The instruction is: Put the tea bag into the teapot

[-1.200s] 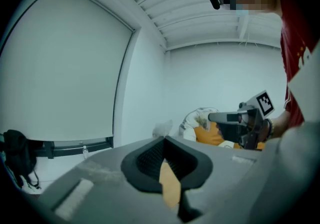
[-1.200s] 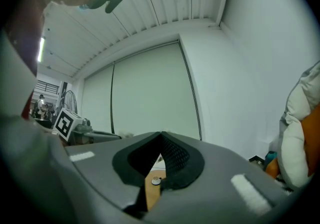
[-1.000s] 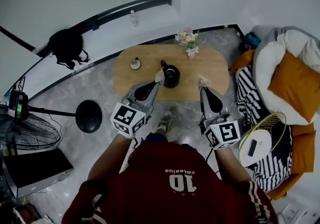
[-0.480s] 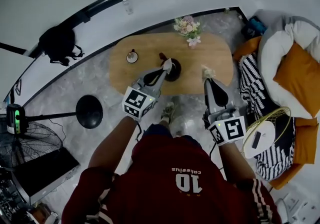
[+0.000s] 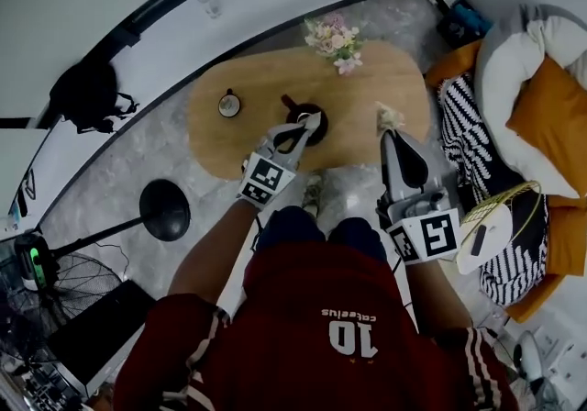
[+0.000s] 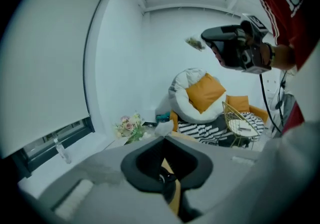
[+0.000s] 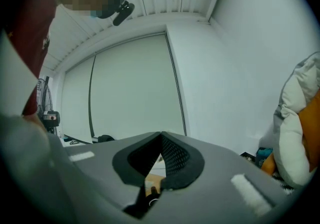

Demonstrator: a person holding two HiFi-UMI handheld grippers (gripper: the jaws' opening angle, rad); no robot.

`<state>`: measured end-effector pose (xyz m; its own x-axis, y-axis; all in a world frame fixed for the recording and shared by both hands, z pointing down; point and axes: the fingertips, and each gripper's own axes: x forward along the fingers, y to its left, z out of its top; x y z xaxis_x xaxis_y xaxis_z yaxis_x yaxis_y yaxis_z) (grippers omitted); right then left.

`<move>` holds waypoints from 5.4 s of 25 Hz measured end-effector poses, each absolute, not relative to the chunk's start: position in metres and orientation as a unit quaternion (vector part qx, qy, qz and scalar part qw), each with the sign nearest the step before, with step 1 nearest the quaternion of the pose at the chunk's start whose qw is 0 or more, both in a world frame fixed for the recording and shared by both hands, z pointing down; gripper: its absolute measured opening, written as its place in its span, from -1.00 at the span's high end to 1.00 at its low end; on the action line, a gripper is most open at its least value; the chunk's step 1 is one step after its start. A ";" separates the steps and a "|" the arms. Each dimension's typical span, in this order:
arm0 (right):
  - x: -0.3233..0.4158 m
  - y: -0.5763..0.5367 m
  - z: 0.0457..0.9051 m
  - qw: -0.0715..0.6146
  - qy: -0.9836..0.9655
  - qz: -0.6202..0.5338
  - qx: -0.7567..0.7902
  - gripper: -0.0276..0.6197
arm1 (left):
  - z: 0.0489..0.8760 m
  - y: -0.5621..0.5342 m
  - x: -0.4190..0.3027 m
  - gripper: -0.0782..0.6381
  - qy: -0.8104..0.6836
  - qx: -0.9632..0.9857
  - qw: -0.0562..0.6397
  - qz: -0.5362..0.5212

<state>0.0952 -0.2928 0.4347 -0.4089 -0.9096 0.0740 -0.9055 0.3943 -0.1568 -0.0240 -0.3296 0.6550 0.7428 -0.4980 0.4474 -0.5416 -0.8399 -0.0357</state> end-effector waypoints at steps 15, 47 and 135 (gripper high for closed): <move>0.107 -0.300 0.471 -0.007 0.803 -0.122 -0.583 0.91 | 0.776 -0.350 -0.029 0.78 -0.241 0.913 0.075 0.320; 0.117 -0.291 0.449 0.005 0.811 -0.110 -0.574 0.91 | 0.699 -0.362 -0.039 0.21 -0.324 0.914 0.098 0.225; 0.016 -0.261 0.533 -0.049 0.907 -0.089 -0.410 0.92 | 0.422 -0.176 -0.119 0.78 -0.485 0.873 0.050 0.010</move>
